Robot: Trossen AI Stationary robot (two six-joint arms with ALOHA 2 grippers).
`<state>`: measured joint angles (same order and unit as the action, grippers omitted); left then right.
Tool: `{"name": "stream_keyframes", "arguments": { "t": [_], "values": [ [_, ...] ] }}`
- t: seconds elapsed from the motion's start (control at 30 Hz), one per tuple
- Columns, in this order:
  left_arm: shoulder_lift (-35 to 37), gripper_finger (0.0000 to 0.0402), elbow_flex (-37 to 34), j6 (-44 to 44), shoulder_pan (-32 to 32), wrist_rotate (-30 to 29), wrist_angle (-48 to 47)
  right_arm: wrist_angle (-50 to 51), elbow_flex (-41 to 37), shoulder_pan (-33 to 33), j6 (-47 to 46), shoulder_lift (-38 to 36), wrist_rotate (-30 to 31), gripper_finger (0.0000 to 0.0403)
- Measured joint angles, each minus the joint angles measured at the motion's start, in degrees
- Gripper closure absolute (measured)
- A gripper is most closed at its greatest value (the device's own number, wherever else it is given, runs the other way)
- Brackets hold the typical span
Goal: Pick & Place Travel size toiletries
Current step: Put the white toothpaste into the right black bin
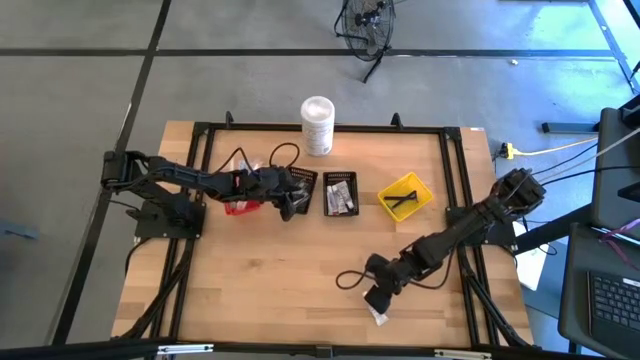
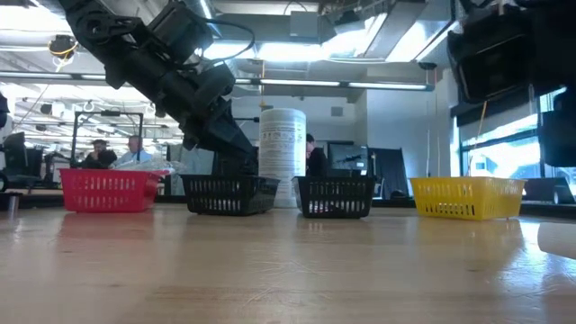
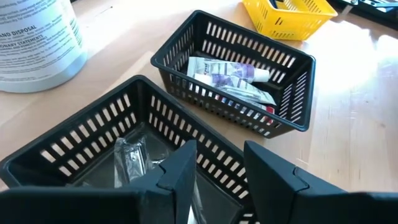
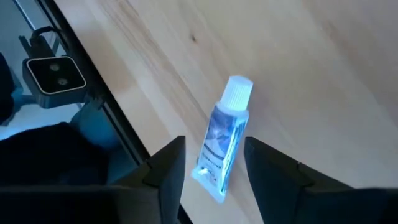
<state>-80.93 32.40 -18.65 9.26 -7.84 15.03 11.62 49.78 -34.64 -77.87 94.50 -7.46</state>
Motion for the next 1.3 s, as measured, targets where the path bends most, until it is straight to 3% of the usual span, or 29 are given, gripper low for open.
{"name": "stream_keyframes", "arguments": {
  "t": [0.2,0.7,1.07,1.3],
  "values": [
    [0.0,0.0272,0.0,0.42,0.0,0.0,-0.11,-0.17,0.01,-3.32,-3.67,1.28,3.66,0.024],
    [0.02,0.0272,0.0,0.92,-0.01,0.0,-0.73,-7.77,0.17,-4.08,-3.66,8.61,4.18,0.0231],
    [0.02,0.0272,0.0,0.91,-0.02,0.0,-0.71,-8.22,0.09,-4.06,-1.37,8.9,5.33,0.0326],
    [0.02,0.0272,0.0,0.85,-0.02,0.0,-0.7,-10.84,0.0,-3.12,1.47,9.04,5.79,0.0352]
  ]
}}
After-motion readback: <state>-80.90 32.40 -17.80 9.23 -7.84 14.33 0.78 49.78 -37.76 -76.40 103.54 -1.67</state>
